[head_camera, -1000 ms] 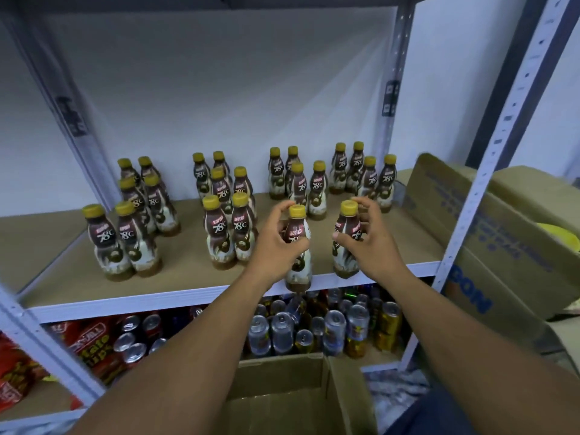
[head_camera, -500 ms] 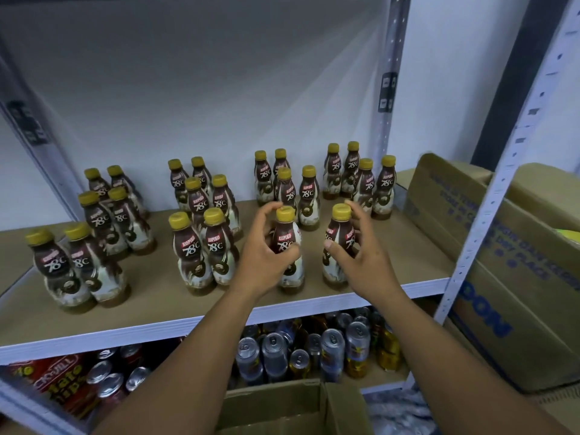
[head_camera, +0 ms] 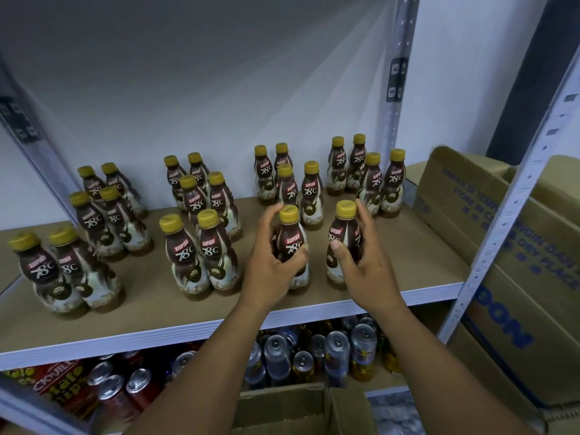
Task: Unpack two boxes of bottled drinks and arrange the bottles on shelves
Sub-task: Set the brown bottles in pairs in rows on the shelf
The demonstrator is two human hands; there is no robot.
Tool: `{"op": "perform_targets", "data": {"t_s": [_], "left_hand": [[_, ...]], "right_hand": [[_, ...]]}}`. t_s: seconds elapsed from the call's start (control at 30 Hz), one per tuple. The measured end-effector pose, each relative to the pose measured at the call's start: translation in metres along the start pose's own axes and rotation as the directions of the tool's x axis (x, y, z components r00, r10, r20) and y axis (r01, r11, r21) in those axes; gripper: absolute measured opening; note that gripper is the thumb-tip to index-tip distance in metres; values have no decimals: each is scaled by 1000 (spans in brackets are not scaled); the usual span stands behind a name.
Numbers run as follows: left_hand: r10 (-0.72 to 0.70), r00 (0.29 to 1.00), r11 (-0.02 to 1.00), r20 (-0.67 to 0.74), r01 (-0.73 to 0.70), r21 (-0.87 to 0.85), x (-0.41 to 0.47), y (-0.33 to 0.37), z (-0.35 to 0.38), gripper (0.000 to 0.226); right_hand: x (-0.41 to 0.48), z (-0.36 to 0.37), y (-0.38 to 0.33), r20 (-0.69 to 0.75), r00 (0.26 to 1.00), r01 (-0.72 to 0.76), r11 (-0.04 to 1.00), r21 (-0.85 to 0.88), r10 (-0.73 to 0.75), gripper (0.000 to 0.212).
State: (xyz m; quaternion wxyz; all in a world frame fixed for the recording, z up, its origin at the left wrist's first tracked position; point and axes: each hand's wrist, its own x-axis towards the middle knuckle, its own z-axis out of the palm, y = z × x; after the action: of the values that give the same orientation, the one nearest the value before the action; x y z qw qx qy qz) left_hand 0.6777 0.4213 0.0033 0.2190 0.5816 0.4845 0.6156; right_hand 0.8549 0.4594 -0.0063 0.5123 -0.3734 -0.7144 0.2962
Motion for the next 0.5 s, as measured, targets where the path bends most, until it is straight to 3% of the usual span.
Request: {"op": "perform_targets", "data": {"t_s": [0.17,0.33,0.5], "left_hand": [[-7,1000,1000,-26,8,15,-1,-2,2,79],[-121,992,993,-28,122,8,-14,-12,0,104],[-156,988,988,4,156,21,-19,-23,0,101]], "right_hand": [[-2,1,7,33,999,7,1000,15,-7,70],[-5,1,10,-103,992,-70,997,-17,68,91],[-3,10,23,-122,989,-96,994,-55,88,96]]}}
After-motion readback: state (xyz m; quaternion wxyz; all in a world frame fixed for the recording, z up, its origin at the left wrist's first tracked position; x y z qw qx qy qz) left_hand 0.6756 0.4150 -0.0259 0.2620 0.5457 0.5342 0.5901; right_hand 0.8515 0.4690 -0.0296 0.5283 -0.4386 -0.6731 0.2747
